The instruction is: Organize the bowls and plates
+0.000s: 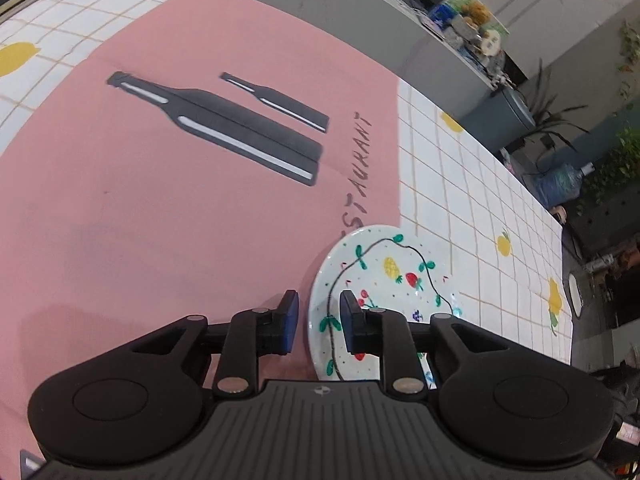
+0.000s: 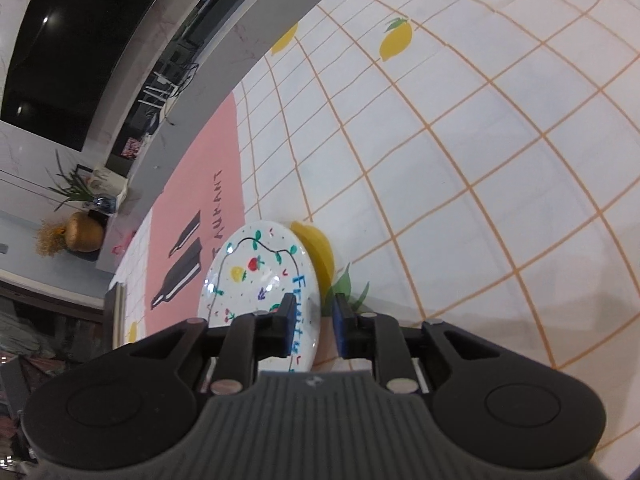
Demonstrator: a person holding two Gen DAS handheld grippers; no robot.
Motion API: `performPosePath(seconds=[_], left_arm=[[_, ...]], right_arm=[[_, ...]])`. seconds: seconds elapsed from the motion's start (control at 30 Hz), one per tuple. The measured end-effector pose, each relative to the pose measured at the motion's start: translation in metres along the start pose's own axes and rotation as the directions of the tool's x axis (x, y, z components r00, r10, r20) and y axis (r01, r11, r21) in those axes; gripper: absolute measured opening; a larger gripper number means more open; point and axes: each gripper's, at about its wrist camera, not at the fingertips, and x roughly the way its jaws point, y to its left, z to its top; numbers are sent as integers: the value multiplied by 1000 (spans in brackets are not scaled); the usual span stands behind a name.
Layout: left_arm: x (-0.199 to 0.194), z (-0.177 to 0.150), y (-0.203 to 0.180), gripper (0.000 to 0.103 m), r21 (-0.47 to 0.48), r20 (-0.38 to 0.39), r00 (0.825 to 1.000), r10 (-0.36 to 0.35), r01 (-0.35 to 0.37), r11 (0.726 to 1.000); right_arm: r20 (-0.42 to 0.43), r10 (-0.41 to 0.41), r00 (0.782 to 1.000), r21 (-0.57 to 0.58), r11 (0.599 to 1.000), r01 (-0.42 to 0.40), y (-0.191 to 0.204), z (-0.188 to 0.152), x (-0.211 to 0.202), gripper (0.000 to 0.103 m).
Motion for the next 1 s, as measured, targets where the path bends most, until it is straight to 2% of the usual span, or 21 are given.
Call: performPosePath(seconds=[0.07,0.17,0.4,0.53,0.6,0.7,1.0], left_arm=[[2,-1,-2,26,8,0,1000,-9,9,1000],[3,-1,-2,26,8,6,1000,-13,13,1000],[5,1,5,24,-41,21,1000,-23,24,999],[5,-1,-1,23,-4,30,1000,-6,7,1000],[4,-1,-4,13,17,33,999,9,-9,1000],[4,-2,-6,12,24,41,999,19,-19,1000],[-12,-8,-5,10,26,63,998,5,-7,1000]], right_arm=[[-10,20,1000,20,1000,-19,-3,0,1,18],[-23,17,1000,13,1000,-16,-2,-2,3,10],[-2,29,1000,20,999,-29,-6,-1,4,9],[24,9,1000,-1,1000,-9,-2,-3,3,9],[43,-20,999,-42,999,22,3,-5,2,7],[52,-45,998,-88,995,49,8,-7,2,5],[36,-13,999,-42,999,15,5,-6,-4,5]])
